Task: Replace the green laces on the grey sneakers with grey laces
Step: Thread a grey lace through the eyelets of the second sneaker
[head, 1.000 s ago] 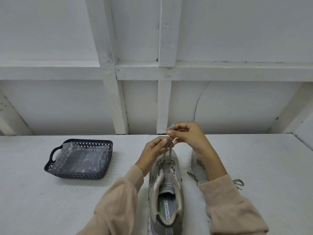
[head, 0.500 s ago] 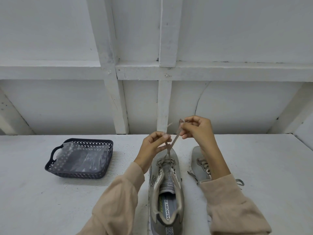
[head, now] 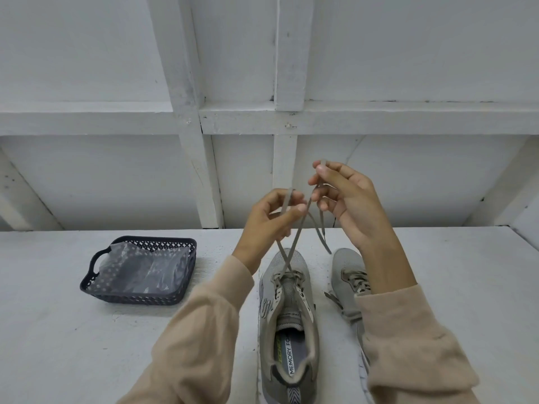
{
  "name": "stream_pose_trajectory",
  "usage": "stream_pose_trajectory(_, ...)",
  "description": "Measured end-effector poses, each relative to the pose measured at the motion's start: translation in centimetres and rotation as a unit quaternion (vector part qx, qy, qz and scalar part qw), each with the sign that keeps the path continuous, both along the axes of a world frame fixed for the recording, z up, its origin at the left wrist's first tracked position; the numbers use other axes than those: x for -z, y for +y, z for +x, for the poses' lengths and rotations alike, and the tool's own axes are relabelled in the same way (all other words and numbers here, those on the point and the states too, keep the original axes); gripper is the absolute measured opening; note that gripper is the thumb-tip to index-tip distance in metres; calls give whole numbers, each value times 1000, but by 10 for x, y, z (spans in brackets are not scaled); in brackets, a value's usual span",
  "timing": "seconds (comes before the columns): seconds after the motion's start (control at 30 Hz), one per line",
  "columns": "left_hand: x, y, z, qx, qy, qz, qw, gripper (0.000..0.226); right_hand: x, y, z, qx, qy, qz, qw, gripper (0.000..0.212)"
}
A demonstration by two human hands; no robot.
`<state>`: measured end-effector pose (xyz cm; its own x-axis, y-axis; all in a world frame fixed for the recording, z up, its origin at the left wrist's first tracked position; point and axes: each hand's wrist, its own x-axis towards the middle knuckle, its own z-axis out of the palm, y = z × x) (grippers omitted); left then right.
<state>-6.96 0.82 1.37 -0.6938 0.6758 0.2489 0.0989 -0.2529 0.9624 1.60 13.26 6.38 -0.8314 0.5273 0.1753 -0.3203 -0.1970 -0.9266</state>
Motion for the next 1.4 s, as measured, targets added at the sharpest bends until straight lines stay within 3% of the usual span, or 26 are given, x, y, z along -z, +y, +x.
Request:
stream_pose_trajectory(0.17,6,7,5,-27,-3,-13,1000,8,0,5,1,-3,-1,-12,1000,18)
stream_pose_trajectory(0.4,50,-14,-22,-133,-126,-91,979,8,7,49,16,109,48,-103,988,18)
stream_pose_trajectory(0.6,83,-24,-36,-166,-204,-153,953,8,21,65,21,172,60,-122,976,20)
stream_pose_trajectory(0.77,96,-27,-38,-174,-233,-169,942,8,23,64,22,196,64,-100,973,13)
stream_pose_trajectory(0.87,98,-27,-36,-173,-239,-157,943,6,26,58,21,190,22,-33,981,9)
stream_pose_trajectory(1.0,95,-29,-32,-162,-196,-140,957,4,43,49,20,109,-110,155,976,7)
stream_pose_trajectory(1.13,89,-28,-24,-32,-91,-198,975,14,71,35,21,-60,-254,270,927,4)
stream_pose_trajectory(1.3,94,-21,-14,40,71,-328,941,7,103,23,17,-137,-358,324,865,10)
stream_pose_trajectory(1.4,96,-19,-13,37,106,-379,919,17,114,24,14,-163,-387,338,842,8)
